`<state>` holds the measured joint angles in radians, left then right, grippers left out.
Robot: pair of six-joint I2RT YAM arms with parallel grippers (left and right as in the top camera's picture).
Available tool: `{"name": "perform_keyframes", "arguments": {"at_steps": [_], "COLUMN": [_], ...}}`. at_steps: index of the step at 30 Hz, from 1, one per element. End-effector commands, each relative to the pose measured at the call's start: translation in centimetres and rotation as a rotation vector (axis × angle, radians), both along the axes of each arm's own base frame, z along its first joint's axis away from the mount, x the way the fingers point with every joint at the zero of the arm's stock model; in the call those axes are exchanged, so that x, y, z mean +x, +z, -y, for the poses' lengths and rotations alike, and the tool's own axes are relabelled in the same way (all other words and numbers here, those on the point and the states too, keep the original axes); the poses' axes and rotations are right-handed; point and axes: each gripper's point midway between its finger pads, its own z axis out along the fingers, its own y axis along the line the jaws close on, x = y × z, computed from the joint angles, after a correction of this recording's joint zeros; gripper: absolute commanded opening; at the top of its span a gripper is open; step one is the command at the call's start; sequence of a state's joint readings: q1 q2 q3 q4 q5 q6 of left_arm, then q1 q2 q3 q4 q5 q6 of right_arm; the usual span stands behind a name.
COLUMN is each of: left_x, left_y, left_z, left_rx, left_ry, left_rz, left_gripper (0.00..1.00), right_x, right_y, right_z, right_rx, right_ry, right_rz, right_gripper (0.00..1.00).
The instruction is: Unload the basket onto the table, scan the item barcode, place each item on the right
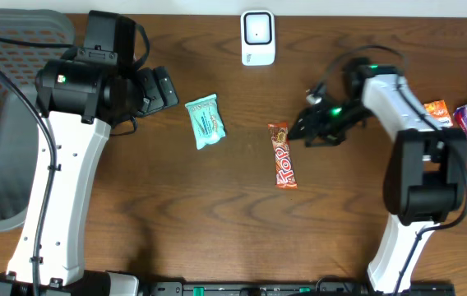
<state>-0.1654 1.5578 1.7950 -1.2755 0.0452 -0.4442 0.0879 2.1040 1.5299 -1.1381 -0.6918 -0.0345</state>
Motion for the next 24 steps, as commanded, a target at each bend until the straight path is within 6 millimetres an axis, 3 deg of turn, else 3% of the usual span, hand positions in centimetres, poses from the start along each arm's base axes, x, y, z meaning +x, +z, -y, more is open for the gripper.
{"name": "perform_keyframes", "arguments": {"at_steps": [1,5,9,13,16,18,24], "left_x": [0.2,0.2,0.2,0.2,0.2,0.2,0.2], "left_y": [-0.2,-0.2,-0.2,-0.2,-0.2,-0.2,-0.2], "left_z": [-0.4,-0.4,-0.4,-0.4,-0.4,-0.4,-0.4], "left_rx": [0.018,0.018,0.018,0.018,0.018,0.018,0.018], "left_ry": [0.005,0.005,0.005,0.005,0.005,0.005,0.005], "left_rz": [-0.003,-0.003,-0.003,-0.003,-0.003,-0.003,-0.003], "left_gripper": [0.98,0.98,0.98,0.98,0.98,0.98,0.98], "right_x": [-0.5,-0.6,-1.4,-2.5,-3.2,-3.3,-2.4], "right_y": [-2.7,-4.2,-5.5,-6.8,-7.5,-7.6,-6.3], "right_z": [-0.2,-0.8,-1.3,-2.4,-2.9,-3.1,-4.9], "right_rx": [-0.160,-0.209,-0.208,-0.211,-0.214,-0.213,-0.095], "right_ry": [-0.023,-0.071,-0.075,-0.078,-0.072,-0.080,-0.083], "right_rz": [-0.010,-0.017,-0.028,-0.037,-0.046,-0.050,-0.035], "right_gripper": [0.67,0.73,0.67,0.47,0.17,0.04,0.01]}}
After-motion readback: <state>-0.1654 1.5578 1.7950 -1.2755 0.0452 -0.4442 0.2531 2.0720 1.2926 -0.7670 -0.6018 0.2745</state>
